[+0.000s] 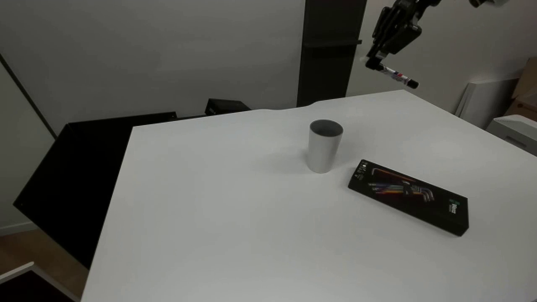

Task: Pick the marker and put it in the cup

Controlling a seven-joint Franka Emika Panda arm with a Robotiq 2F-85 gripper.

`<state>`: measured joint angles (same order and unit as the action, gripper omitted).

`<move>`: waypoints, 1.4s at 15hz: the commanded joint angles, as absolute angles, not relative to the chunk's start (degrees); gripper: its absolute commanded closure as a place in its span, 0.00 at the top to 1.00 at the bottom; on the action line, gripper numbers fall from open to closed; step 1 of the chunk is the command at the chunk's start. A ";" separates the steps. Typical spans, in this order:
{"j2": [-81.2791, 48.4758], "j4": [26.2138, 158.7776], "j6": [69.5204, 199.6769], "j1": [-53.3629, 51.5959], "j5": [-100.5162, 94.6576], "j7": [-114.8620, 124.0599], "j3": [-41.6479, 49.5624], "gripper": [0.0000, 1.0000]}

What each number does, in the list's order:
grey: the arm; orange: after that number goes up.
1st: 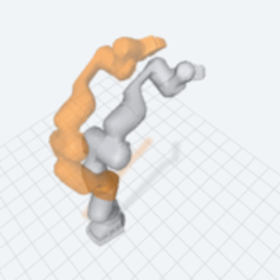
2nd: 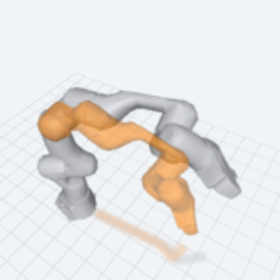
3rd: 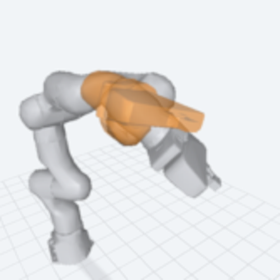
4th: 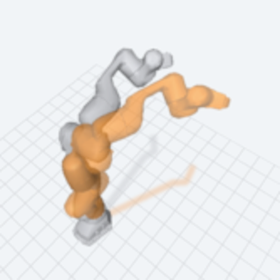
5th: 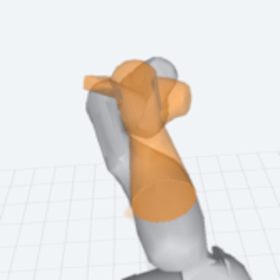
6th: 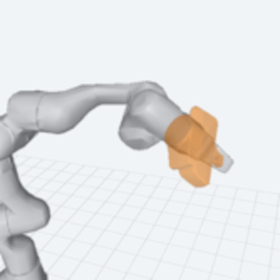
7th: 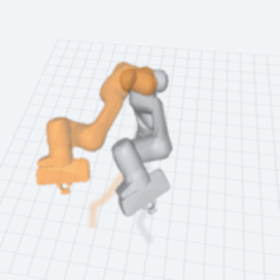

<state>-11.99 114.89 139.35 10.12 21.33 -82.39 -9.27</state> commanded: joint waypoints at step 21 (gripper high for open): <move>-33.53 90.39 101.00 10.66 65.72 -118.37 -0.48 0.07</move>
<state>-29.12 97.23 103.37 11.59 65.40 -118.79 -0.59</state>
